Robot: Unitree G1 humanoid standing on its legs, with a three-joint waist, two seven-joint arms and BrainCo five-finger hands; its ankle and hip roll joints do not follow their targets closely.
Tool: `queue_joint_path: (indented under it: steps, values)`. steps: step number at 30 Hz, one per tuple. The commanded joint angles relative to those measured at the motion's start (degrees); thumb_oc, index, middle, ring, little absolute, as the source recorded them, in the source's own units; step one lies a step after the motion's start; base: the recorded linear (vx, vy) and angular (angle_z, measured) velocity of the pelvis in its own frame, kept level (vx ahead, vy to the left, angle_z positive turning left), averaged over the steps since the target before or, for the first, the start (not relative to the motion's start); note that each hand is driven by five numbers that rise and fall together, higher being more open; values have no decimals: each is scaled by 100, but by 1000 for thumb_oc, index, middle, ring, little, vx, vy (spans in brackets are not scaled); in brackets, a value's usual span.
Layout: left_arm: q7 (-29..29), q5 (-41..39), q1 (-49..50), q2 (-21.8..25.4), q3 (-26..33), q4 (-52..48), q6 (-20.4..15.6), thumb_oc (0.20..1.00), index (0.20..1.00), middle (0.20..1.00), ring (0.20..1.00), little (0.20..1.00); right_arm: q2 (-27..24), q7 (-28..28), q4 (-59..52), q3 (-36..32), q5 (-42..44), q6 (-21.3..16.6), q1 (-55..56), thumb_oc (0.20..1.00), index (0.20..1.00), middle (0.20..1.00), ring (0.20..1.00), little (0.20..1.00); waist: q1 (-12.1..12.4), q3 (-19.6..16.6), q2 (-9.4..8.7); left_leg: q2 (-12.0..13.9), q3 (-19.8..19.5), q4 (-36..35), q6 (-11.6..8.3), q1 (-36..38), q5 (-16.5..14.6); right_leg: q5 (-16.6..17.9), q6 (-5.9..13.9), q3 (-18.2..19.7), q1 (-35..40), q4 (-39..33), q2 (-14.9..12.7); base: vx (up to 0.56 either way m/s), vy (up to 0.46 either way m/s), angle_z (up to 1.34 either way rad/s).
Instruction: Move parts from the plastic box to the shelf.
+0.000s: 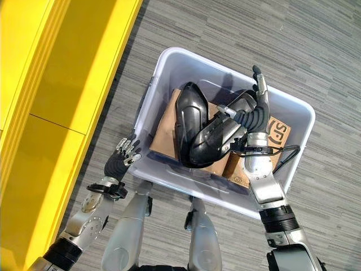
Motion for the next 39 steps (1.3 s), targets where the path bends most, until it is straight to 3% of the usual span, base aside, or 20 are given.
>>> queue_joint_path:
  steps: [1, 11, 22, 28, 32, 39]
  values:
    - [-142, 126, 67, -33, 53, -431, -314, 1000, 1000, 1000, 1000, 1000, -481, -112, -339, -271, -375, -92, -83, 1000, 1000, 1000, 1000, 1000, -8, -227, 188, 443, -93, -31, -42, 12, -34, -257, 243, 198, -411, 1210, -488, 0, 0, 0]
    - [-253, 86, 65, -32, 5, -415, -321, 1000, 1000, 1000, 1000, 1000, -847, -80, -219, -255, -894, 17, -324, 1000, 1000, 1000, 1000, 1000, 20, -232, 206, 423, -122, 27, -30, -45, -26, -250, 226, 208, -469, 1280, -478, 0, 0, 0]
    - [-533, 93, 130, 105, 0, -428, -326, 1000, 1000, 1000, 1000, 1000, -1955, 365, -60, 218, -1888, 71, -949, 1000, 1000, 1000, 1000, 1000, 86, -235, 183, 408, -165, 93, -35, -86, -78, -317, 223, 198, -501, 1373, -462, 0, 0, 0]
    - [-691, 79, 169, 200, -26, -445, -309, 1000, 1000, 1000, 1000, 1000, -2550, 817, -5, 901, -2071, -83, -1567, 1000, 1000, 1000, 1000, 1000, 129, -216, 155, 416, -172, 96, -43, -136, -23, -287, 220, 189, -544, 1387, -452, 0, 0, 0]
    - [-811, 127, 258, 316, -59, -461, -304, 1000, 1000, 1000, 1000, 1000, -3199, 980, -74, 1704, -2902, -171, -2172, 1000, 1000, 1000, 1000, 1000, 187, -207, 139, 415, -186, 121, -57, -125, -65, -330, 214, 180, -549, 1444, -447, 2, 0, 1]
    - [-849, 169, 211, 384, -141, -403, -284, 1000, 1000, 1000, 1000, 1000, -3638, 1272, -16, 2824, -3468, -251, -2998, 1000, 1000, 1000, 1000, 1000, 247, -188, 101, 411, -202, 149, -77, -140, -46, -346, 215, 163, -556, 1496, -443, 0, 0, 0]
